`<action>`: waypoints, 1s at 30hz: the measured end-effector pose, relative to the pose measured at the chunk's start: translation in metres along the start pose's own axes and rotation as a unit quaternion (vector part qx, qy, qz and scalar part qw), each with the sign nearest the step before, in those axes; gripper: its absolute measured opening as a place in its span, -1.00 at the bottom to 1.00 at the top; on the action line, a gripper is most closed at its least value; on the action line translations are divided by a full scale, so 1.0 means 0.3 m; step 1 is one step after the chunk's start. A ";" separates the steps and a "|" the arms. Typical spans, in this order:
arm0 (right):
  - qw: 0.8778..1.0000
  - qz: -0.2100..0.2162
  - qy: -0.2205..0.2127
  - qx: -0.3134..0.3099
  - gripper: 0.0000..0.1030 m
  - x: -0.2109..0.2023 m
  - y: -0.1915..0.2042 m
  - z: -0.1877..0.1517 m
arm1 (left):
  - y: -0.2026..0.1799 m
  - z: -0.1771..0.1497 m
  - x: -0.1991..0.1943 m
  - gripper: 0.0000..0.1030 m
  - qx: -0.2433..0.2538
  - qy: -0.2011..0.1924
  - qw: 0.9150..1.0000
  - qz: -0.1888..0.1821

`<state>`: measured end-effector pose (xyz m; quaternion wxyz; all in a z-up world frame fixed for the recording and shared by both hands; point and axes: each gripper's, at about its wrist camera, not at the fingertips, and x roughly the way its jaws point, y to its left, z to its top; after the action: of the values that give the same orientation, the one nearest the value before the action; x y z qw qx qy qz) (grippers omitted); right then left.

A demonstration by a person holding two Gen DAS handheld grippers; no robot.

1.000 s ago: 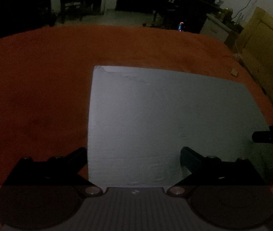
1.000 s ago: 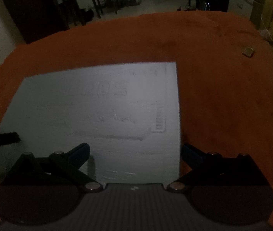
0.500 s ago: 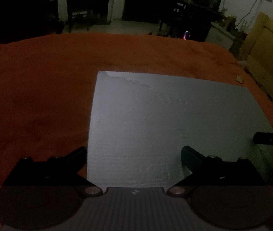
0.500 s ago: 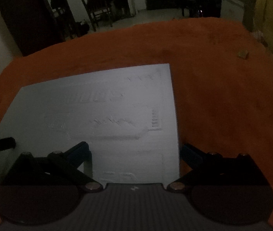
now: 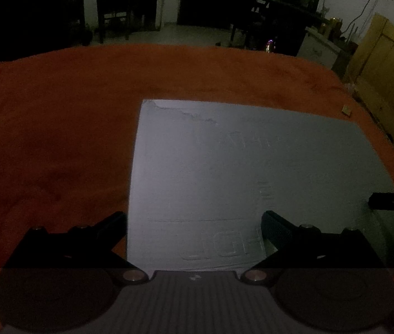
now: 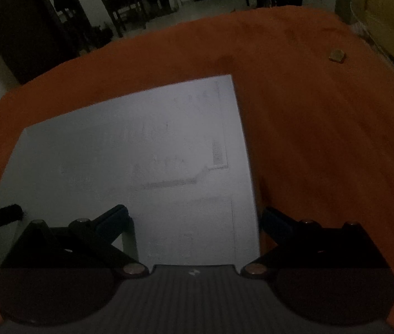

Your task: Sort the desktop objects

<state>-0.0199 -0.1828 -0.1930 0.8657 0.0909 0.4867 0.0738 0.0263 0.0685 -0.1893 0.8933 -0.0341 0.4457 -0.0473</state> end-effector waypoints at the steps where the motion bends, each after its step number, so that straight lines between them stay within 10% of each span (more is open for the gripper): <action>1: 1.000 -0.001 0.003 0.000 1.00 -0.004 0.001 -0.003 | 0.000 0.001 -0.001 1.00 0.001 0.002 1.000 0.001; 19: 0.992 0.021 0.125 0.000 1.00 -0.123 0.111 0.214 | -0.125 0.202 -0.094 0.99 0.086 0.173 0.981 -0.006; 23: 0.986 -0.006 0.162 -0.028 1.00 -0.167 0.196 0.255 | -0.183 0.290 -0.188 0.99 0.094 0.146 0.984 0.032; 30: 0.994 -0.026 0.100 -0.037 1.00 -0.361 0.307 0.325 | -0.225 0.372 -0.408 0.99 0.023 0.077 0.997 0.018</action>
<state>0.0042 -0.1250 -0.0323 0.8173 0.0385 0.5696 0.0776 0.0384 0.0175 -0.0182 0.8576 -0.0018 0.5124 -0.0434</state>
